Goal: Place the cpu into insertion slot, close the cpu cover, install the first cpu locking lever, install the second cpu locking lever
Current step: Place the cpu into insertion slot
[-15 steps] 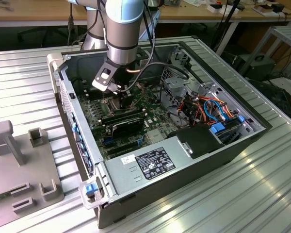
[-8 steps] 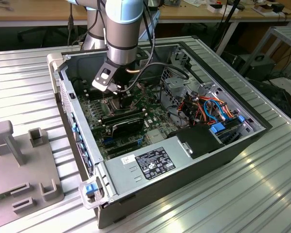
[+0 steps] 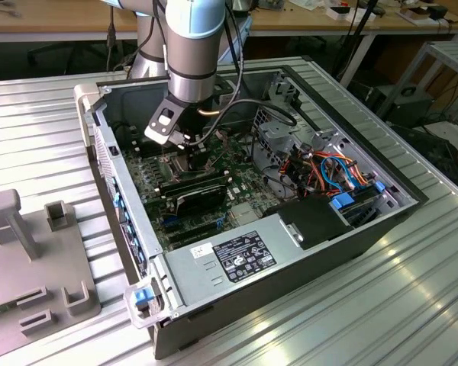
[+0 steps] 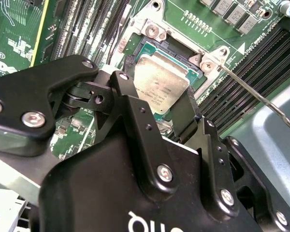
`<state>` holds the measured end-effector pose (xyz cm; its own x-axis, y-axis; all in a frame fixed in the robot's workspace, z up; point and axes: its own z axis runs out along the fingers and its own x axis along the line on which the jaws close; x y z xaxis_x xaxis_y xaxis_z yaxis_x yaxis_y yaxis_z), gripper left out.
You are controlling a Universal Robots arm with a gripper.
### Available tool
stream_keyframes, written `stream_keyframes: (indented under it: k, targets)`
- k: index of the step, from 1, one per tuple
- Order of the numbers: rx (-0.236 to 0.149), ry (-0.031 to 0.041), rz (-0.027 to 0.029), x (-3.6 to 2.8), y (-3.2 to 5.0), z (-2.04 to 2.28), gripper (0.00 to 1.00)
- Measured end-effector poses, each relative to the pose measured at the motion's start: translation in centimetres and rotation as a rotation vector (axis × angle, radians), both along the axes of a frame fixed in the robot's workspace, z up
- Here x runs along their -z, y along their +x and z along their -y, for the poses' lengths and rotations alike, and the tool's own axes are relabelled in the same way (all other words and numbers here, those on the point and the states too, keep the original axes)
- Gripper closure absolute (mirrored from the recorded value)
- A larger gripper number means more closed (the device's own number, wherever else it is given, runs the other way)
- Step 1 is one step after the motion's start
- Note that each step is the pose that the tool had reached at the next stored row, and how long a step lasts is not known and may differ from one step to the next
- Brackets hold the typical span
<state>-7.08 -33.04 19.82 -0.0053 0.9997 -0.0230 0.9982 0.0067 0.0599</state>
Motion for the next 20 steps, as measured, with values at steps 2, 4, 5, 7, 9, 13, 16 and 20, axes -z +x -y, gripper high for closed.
stream_keyframes:
  k: [2, 4, 5, 7, 9, 13, 16, 20]
  targets:
    - [0.000, 0.0000, 0.0000, 0.02, 0.00, -0.02, 0.45]
    - [0.000, 0.0003, 0.0000, 0.02, 0.01, -0.06, 0.45]
    - [0.000, 0.0003, 0.0000, 0.02, 0.02, -0.07, 0.45]
    - [0.000, 0.0003, 0.0000, 0.02, 0.07, -0.07, 0.45]
    - [0.000, 0.0002, 0.0000, 0.03, 0.11, -0.07, 0.45]
    - [0.000, 0.0002, 0.0000, 0.03, 0.12, -0.07, 0.45]
    - [0.000, 0.0001, 0.0000, 0.03, 0.12, -0.07, 0.45]
    - [0.000, 0.0001, -0.0001, 0.08, 0.12, -0.06, 0.45]
